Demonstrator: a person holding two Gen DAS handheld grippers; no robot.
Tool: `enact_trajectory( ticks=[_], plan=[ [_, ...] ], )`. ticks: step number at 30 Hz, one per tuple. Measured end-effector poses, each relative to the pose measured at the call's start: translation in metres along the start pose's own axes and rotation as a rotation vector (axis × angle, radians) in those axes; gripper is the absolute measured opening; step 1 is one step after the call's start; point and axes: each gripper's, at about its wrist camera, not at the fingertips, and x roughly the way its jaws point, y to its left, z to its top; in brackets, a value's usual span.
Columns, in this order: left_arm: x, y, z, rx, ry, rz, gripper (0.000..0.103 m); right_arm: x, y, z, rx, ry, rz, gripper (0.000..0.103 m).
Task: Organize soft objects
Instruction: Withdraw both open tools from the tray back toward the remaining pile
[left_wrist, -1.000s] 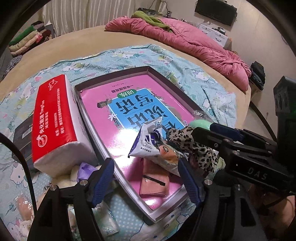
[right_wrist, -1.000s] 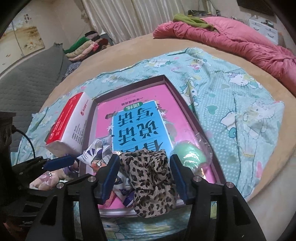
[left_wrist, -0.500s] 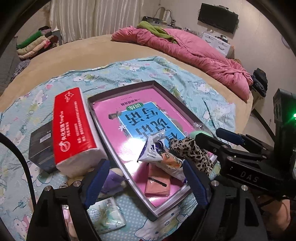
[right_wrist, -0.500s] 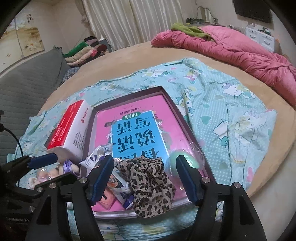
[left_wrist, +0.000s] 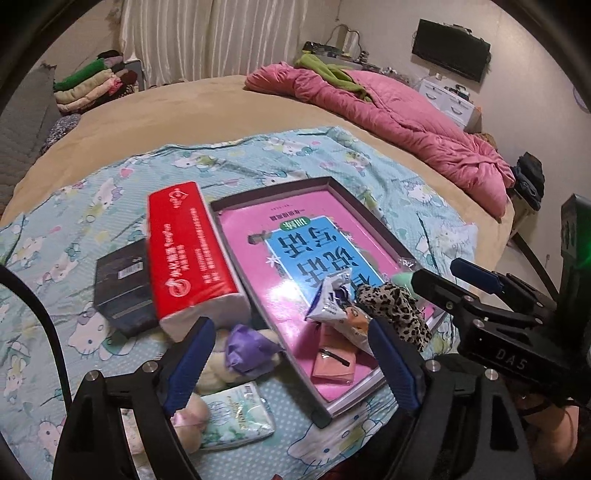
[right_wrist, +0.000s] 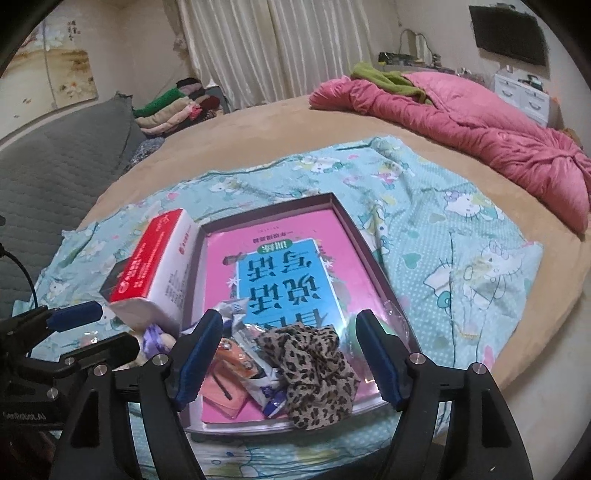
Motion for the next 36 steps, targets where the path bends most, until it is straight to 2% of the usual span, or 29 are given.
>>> enact_trajectory(
  ticks=[10,23,36],
  plan=[
    [-0.036,0.034,0.0,-0.055,-0.025,0.05,0.084,-0.017,0.023,0.007,-0.049,-0.027,0.033,0.076],
    [-0.092,0.102,0.0,-0.172,-0.083,0.141,0.084,-0.037,0.064,0.014,-0.131,-0.052,0.094,0.076],
    [-0.114,0.144,-0.018,-0.239,-0.078,0.175,0.084,-0.042,0.113,0.009,-0.216,-0.034,0.179,0.077]
  ],
)
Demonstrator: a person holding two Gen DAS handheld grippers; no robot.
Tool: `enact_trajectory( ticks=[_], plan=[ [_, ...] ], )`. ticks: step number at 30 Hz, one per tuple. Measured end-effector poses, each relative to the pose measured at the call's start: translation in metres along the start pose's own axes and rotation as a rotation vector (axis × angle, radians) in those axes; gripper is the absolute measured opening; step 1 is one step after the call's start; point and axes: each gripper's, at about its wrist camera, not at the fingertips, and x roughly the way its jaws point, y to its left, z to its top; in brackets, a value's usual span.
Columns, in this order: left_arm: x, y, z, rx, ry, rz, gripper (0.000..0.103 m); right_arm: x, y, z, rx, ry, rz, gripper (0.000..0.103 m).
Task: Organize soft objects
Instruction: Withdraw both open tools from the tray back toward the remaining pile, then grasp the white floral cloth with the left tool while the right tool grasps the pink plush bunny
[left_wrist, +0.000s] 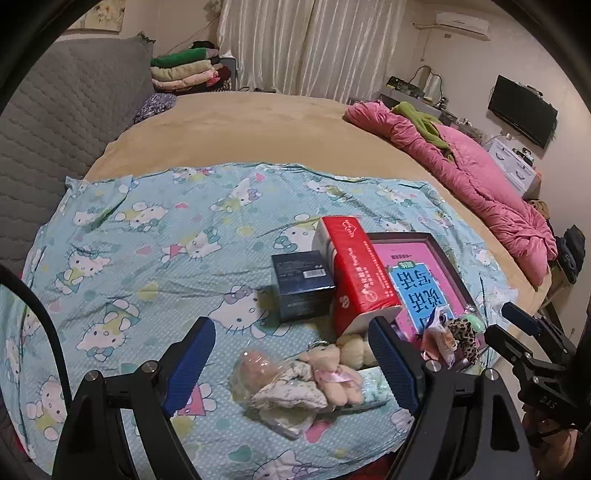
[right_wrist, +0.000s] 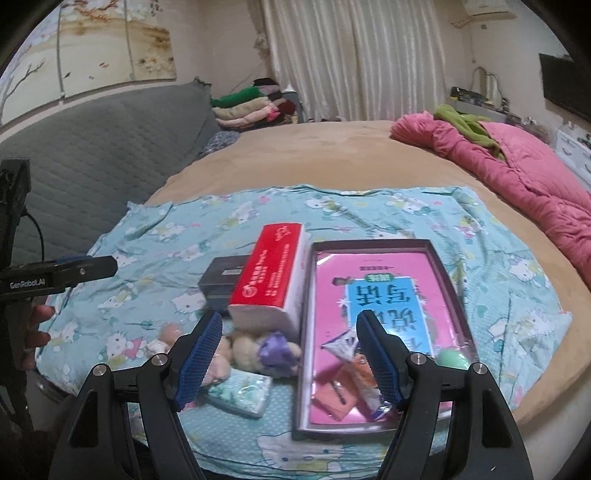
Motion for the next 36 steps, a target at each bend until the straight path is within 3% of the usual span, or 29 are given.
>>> enact_trajectory(
  ticks=[22,36],
  plan=[
    [0.027,0.046,-0.037,-0.076,0.14,-0.002,0.084,0.018,0.043,-0.014,-0.105,0.065,0.069,0.077],
    [0.072,0.038,-0.062,-0.137,0.282,-0.128,0.084,0.045,0.053,-0.036,-0.155,0.147,0.084,0.077]
  ],
)
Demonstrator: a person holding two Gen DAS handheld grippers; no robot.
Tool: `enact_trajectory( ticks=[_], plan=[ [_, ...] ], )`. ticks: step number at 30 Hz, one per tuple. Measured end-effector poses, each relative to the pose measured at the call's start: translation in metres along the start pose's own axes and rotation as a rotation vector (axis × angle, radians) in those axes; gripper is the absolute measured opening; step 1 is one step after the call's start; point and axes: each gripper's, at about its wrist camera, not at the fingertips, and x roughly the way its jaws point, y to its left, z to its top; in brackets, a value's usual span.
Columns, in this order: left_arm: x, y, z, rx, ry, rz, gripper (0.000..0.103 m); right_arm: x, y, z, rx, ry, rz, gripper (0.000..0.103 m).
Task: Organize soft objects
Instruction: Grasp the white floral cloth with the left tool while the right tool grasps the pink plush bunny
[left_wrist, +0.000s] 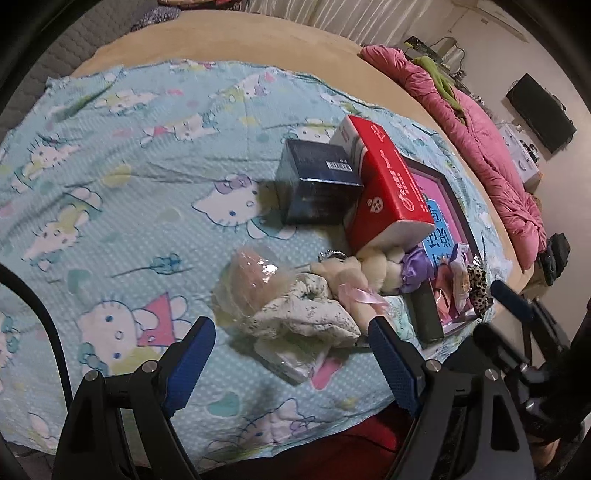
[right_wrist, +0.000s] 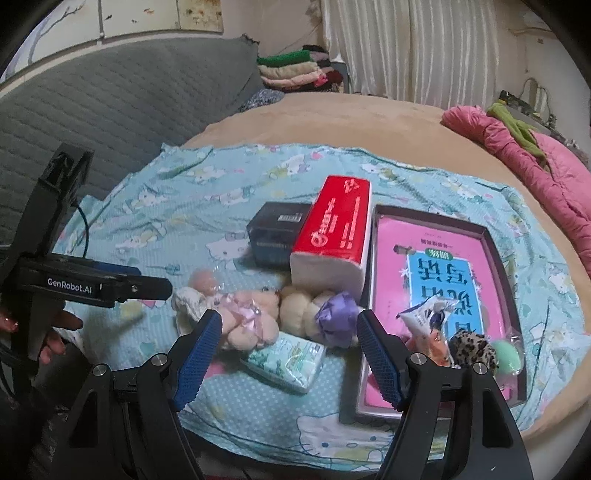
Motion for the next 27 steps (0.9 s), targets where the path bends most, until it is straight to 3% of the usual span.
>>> enact_trajectory(
  ticks=[6,16,27],
  plan=[
    [0.012,-0.001,0.001,-0.028,0.012,-0.029,0.083,0.017,0.008,-0.009,-0.034,0.04,0.019,0.077],
    [0.033,-0.002,0.0,-0.065,0.049,-0.072,0.06,0.028,0.01,-0.015,-0.04,0.07,0.029,0.077],
    [0.042,0.0,0.002,-0.075,0.069,-0.104,0.049,0.039,0.014,-0.016,-0.058,0.084,0.043,0.077]
  ],
)
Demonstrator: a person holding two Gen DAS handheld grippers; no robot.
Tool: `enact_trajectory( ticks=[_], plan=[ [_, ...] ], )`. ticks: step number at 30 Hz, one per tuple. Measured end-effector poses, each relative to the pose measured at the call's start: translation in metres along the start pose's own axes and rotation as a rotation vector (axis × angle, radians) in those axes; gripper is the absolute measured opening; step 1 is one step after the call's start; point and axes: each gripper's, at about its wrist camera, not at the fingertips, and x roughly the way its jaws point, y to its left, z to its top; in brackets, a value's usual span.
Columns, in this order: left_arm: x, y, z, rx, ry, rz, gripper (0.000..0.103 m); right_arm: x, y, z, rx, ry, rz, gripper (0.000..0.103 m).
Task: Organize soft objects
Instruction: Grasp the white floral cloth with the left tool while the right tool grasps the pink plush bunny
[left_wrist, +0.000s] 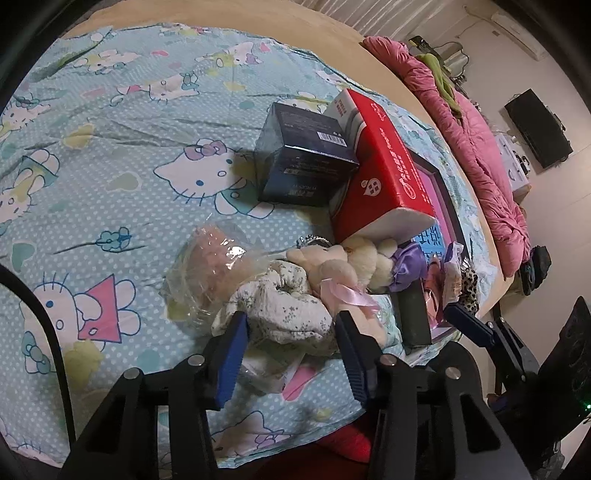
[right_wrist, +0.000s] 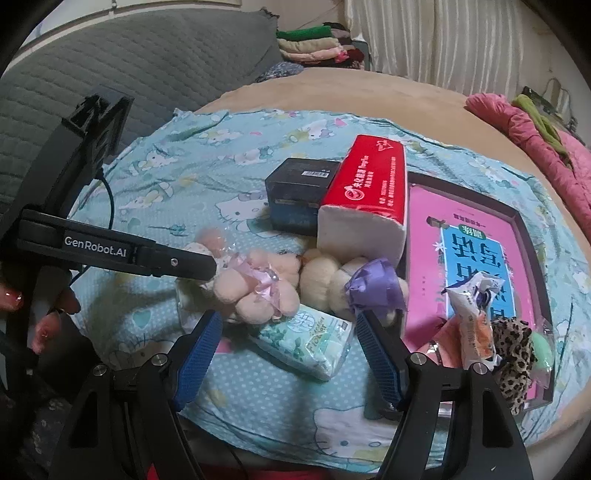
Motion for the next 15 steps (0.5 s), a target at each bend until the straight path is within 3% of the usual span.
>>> enact_trajectory(
  ticks=[5,13,15],
  plan=[
    [0.003,0.004,0.001,-0.014,0.004,-0.012,0.041,0.007,0.004,0.0,-0.019,0.011,0.001,0.077],
    [0.005,0.013,0.001,-0.038,-0.003,-0.046,0.013,0.019,0.008,0.0,-0.04,0.03,0.001,0.077],
    [0.004,0.015,0.001,-0.037,-0.009,-0.049,0.011,0.021,0.01,0.0,-0.049,0.03,-0.001,0.077]
  ],
)
